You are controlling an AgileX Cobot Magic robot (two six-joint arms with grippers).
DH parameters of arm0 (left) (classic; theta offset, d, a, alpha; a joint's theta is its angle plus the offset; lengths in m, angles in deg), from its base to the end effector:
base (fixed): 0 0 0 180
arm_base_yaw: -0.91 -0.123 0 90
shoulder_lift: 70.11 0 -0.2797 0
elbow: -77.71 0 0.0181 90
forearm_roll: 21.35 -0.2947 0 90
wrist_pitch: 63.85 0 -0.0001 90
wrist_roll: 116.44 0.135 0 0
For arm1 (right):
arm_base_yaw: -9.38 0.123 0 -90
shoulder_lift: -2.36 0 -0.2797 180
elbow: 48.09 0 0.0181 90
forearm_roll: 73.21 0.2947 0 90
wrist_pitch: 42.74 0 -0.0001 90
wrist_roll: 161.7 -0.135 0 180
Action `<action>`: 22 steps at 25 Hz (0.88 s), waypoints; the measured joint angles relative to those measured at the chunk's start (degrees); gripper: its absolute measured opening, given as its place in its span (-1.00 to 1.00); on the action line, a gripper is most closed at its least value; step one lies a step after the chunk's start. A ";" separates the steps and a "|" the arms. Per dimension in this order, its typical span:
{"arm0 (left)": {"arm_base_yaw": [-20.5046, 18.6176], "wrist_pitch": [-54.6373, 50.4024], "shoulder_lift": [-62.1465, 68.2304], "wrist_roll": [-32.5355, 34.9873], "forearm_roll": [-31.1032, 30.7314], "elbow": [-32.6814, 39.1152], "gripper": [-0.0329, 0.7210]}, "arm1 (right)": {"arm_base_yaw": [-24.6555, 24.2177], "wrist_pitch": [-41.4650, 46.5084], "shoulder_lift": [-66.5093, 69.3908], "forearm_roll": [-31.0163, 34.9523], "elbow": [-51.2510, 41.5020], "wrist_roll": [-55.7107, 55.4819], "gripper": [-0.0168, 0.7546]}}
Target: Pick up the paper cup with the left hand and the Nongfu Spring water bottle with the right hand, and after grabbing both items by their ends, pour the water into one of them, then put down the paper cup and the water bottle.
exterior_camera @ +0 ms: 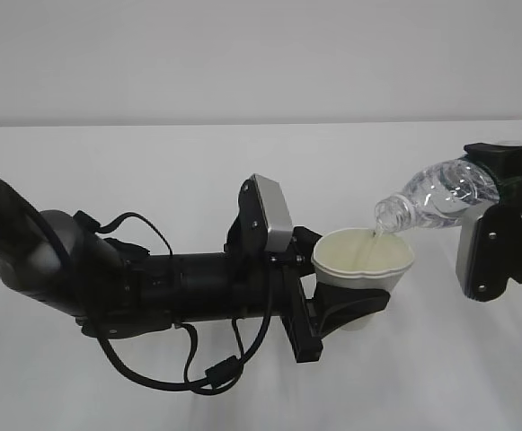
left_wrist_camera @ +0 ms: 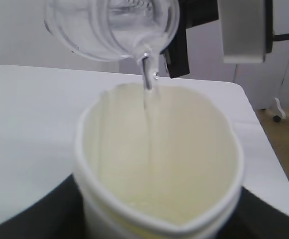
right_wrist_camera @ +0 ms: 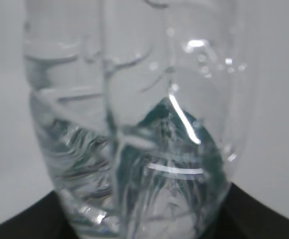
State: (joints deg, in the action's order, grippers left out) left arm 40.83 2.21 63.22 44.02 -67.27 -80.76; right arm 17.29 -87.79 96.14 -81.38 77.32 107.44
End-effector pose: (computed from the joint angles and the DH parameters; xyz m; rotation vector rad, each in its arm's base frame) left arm 0.2764 -0.3468 0.0541 1.1437 1.3749 -1.0736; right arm 0.3140 0.0573 0.1290 -1.5477 1.1373 -0.9694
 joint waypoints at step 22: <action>0.00 0.00 0.00 0.00 -0.39 0.00 0.22 | 0.00 0.00 0.00 0.00 0.00 1.45 0.08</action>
State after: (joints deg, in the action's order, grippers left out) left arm 40.83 2.21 63.22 44.02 -67.66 -80.76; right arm 17.29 -87.79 96.14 -81.38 77.32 108.89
